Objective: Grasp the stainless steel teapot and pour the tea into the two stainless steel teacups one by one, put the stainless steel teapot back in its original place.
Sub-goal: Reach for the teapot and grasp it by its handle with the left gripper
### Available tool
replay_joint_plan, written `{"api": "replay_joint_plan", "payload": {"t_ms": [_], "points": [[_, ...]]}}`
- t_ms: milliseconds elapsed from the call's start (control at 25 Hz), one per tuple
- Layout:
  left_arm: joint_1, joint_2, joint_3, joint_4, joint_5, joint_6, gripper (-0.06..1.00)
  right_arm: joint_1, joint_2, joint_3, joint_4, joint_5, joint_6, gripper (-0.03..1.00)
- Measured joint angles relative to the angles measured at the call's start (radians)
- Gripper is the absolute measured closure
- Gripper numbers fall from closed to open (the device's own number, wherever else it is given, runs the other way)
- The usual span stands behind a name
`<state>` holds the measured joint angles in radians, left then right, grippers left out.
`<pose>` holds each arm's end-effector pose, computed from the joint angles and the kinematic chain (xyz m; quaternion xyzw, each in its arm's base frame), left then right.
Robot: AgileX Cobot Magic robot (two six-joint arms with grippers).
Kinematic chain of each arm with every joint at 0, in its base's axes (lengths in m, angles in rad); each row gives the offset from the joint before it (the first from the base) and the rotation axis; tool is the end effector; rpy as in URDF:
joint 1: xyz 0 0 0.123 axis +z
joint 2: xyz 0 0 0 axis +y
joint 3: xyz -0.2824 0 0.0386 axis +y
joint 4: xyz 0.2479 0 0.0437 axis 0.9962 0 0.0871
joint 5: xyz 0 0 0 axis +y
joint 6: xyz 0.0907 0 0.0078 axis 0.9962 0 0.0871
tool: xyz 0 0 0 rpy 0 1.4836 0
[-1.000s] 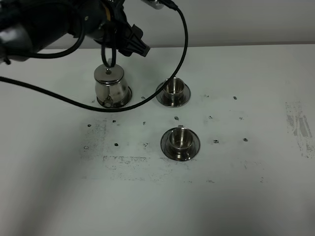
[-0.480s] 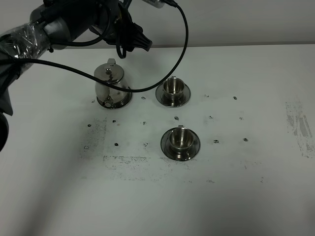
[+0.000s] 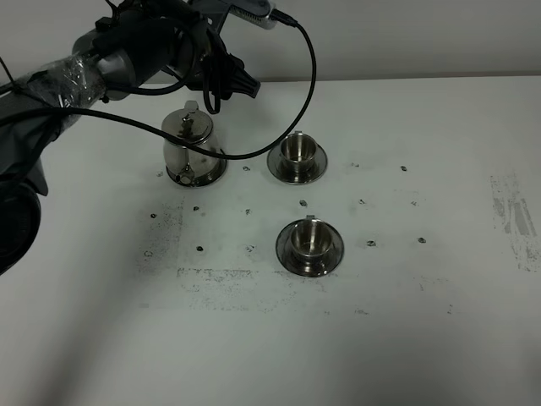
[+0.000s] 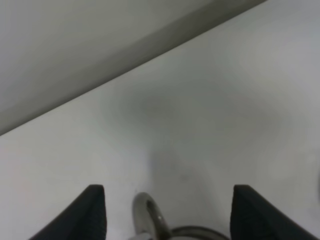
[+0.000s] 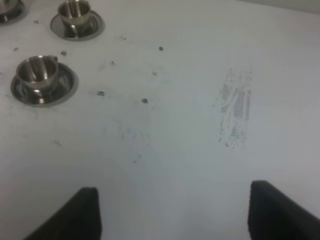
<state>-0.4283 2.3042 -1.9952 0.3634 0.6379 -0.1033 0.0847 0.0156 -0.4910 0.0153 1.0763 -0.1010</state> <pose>0.4877 -0.2014 0.2076 0.2465 0.8939 0.0562 0.3701 -0.0022 0.0010 0.2735 -0.0803 0.8598 0.0035 0.5043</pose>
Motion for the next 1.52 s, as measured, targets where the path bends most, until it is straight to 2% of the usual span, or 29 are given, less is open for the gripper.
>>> {"api": "replay_joint_plan", "payload": {"t_ms": [280, 800, 1160, 1520], "points": [[0.02, 0.039, 0.0, 0.052, -0.022, 0.0, 0.43, 0.0, 0.0, 0.0, 0.0, 0.0, 0.0, 0.38], [0.039, 0.047, 0.0, 0.077, -0.017, 0.0, 0.43, 0.0, 0.0, 0.0, 0.0, 0.0, 0.0, 0.38], [0.041, 0.047, 0.0, 0.103, 0.055, -0.001, 0.43, 0.0, 0.0, 0.0, 0.0, 0.0, 0.0, 0.38], [0.048, 0.047, -0.001, 0.117, 0.075, -0.003, 0.43, 0.0, 0.0, 0.0, 0.0, 0.0, 0.0, 0.38]]}}
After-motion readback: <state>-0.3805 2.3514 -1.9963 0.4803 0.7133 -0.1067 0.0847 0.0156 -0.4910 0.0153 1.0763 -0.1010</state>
